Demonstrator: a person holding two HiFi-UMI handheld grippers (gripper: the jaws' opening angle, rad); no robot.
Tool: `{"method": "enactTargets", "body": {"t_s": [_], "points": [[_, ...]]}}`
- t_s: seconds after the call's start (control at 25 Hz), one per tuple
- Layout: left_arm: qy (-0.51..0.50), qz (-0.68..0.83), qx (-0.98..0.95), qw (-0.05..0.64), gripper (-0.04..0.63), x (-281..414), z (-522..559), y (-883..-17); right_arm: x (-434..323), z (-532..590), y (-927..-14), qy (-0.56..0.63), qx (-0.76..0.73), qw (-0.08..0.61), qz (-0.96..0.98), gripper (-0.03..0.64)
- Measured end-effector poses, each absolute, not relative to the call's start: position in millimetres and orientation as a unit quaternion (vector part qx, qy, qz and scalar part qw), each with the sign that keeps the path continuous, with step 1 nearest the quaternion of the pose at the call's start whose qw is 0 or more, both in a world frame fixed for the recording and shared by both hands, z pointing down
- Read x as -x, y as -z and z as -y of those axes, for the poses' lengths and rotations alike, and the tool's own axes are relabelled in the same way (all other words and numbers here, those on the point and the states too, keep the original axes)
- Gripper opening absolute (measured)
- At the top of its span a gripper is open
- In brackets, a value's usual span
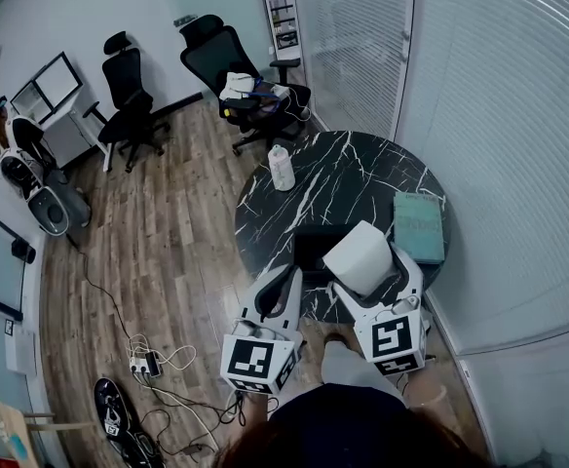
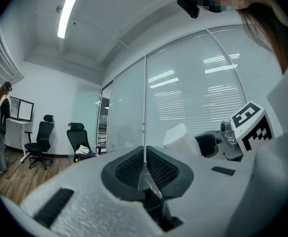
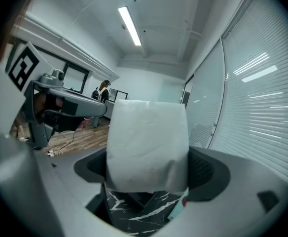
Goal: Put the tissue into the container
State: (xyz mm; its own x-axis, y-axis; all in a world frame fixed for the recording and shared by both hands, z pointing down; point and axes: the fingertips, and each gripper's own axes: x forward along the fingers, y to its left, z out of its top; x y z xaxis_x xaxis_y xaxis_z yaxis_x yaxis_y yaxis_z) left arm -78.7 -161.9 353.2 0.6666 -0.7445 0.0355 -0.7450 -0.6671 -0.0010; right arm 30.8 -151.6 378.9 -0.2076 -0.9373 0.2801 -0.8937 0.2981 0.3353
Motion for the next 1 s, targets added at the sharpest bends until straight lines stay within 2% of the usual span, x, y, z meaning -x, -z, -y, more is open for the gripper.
{"method": "enactTargets", "body": {"t_s": [1.0], "points": [[-0.029,0.435,-0.9,0.019,0.038,53,233,-365,-42,231,-438,0.044,-0.511,0.288,0.809,0.434]]}}
